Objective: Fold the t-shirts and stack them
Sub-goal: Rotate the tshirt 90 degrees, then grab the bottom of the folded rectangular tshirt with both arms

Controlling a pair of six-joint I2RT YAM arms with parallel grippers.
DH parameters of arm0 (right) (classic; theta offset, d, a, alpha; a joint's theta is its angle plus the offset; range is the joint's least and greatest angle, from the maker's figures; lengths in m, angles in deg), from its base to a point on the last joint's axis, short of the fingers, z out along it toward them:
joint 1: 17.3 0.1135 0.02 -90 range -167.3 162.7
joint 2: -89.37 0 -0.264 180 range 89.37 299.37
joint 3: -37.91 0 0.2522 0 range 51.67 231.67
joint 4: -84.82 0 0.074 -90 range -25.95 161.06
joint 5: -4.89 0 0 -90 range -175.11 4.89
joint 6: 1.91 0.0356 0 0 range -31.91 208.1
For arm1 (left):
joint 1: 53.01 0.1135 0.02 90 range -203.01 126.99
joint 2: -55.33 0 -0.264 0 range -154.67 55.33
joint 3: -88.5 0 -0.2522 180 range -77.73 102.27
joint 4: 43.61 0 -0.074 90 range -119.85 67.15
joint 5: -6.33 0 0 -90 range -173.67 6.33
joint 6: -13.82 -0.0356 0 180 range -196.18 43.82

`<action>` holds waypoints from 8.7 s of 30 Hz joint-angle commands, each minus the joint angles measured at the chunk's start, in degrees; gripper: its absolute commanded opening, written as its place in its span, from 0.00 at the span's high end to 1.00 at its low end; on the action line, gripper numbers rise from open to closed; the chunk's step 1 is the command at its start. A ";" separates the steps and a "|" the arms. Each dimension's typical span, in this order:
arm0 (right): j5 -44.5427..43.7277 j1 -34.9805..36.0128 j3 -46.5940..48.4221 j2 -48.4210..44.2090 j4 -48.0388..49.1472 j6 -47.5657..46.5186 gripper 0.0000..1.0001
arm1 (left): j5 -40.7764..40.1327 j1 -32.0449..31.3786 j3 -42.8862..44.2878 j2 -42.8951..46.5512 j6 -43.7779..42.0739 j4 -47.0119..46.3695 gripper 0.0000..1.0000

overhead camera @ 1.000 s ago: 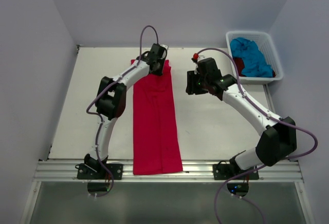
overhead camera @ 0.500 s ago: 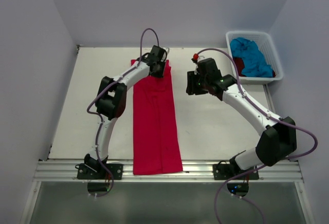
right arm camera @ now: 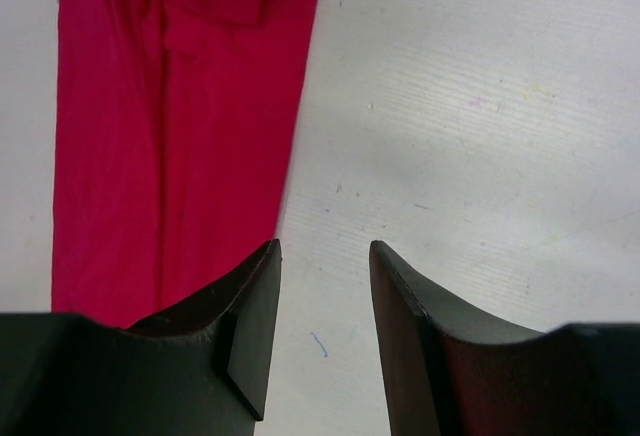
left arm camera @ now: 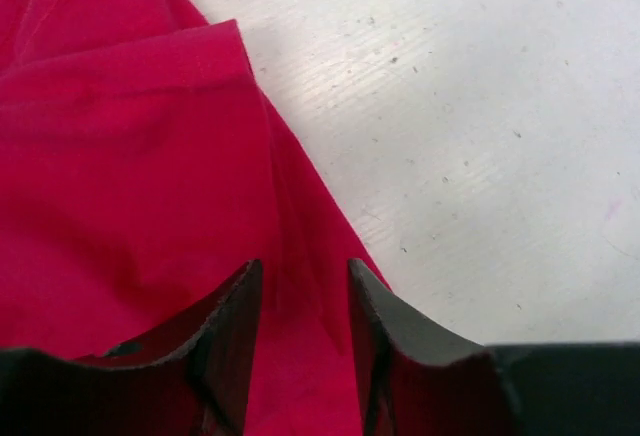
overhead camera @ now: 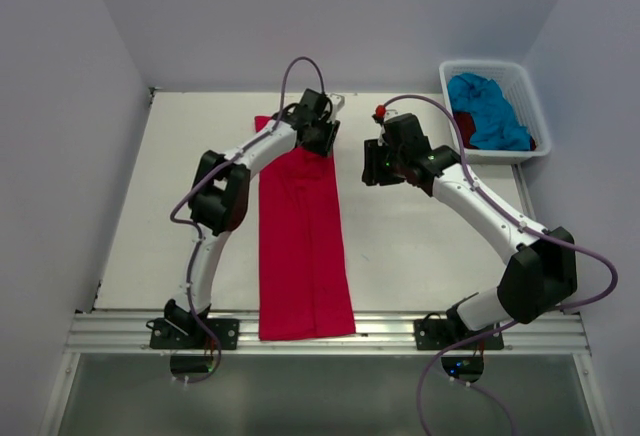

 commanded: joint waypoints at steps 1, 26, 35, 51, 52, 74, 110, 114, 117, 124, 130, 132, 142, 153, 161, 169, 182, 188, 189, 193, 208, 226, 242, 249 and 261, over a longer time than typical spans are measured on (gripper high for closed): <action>1.00 -0.08 -0.03 -0.95 1.16 0.13 0.55 | -4.16 -0.28 -0.92 4.37 0.93 -2.91 0.55; 1.35 -0.08 -0.29 -1.12 1.68 0.57 0.56 | -11.85 -3.62 -14.03 8.61 4.73 0.24 0.61; 1.09 -0.08 -0.73 -2.53 1.33 0.66 0.56 | -13.16 -3.62 -12.97 4.74 3.84 1.47 0.65; 1.53 -0.08 -1.26 -2.97 1.68 0.83 0.58 | -14.31 -3.62 -14.11 10.97 3.49 2.44 0.85; 1.53 -0.08 -1.17 -2.97 1.77 0.83 0.58 | -14.22 -3.62 -14.03 11.41 3.49 2.70 0.84; 2.23 0.01 -0.38 -1.39 2.30 0.92 0.58 | -7.98 -4.41 -17.89 16.42 2.08 6.48 0.77; 2.06 0.01 -2.23 -2.88 1.86 1.01 0.87 | -5.96 -1.06 4.52 -3.00 6.04 -0.81 1.00; 2.05 0.01 -2.23 -2.62 1.86 1.01 0.87 | -6.31 -2.03 2.33 -1.25 6.47 -0.99 1.00; 2.05 -0.08 -2.14 -2.36 1.86 1.10 0.87 | -6.58 -2.03 0.66 0.25 6.91 -0.90 1.00; 2.23 0.01 -1.96 -2.00 2.21 1.18 0.86 | -7.80 -2.12 -0.67 2.79 7.53 0.77 1.00; 2.23 0.01 -2.14 -1.83 2.21 1.19 0.86 | -7.46 -2.12 -3.21 5.96 7.62 -0.29 1.00; 2.23 -0.08 -2.14 -1.74 2.39 1.18 0.86 | -5.96 -2.12 -3.56 5.88 7.62 -0.11 1.00; 2.23 0.01 -2.14 -1.92 2.12 1.27 0.86 | -2.36 -2.39 -4.72 1.85 7.36 -1.61 1.00; 1.44 0.01 -2.23 -2.97 1.07 1.19 0.86 | 0.28 -0.72 4.33 -7.03 7.09 0.06 1.00; 1.00 -0.08 -1.79 -2.97 0.02 0.92 0.86 | 2.47 2.97 16.11 -17.49 7.09 3.58 1.00; 0.74 0.01 -2.31 -2.62 0.10 0.83 0.86 | 10.72 6.66 22.54 -23.13 7.44 -1.42 1.00; 1.53 0.27 -7.85 0.19 6.78 2.50 0.84 | 12.50 7.11 11.30 -4.34 1.65 -23.04 0.43; 1.18 1.24 -9.34 0.72 9.07 3.12 0.82 | 11.18 5.79 -3.96 16.02 -0.82 -29.28 0.26; 1.35 1.33 -9.43 0.81 9.33 3.12 0.80 | 10.22 5.44 -6.27 18.68 -0.99 -29.90 0.24; 0.39 1.59 -8.56 0.81 7.93 3.99 0.72 | 1.01 3.77 -19.27 30.73 4.77 -25.18 0.21; 13.55 4.84 -21.18 -10.78 8.10 13.04 0.40 | 17.76 -0.19 -80.01 81.00 28.00 -13.30 0.17; 16.30 10.20 -46.34 -28.72 16.80 31.77 0.33 | 25.94 -0.36 -104.11 102.66 40.75 -3.63 0.17; 8.12 11.52 -49.51 -25.12 9.24 40.29 0.41 | 24.28 -1.94 -107.45 87.97 42.86 -17.25 0.23; 8.73 12.66 -53.55 -26.08 11.17 44.42 0.47 | 23.13 -3.00 -107.63 87.97 43.74 -14.88 0.30; 10.40 14.95 -55.57 -25.21 13.98 48.73 0.53 | 21.55 -4.58 -108.77 84.63 46.29 -17.51 0.37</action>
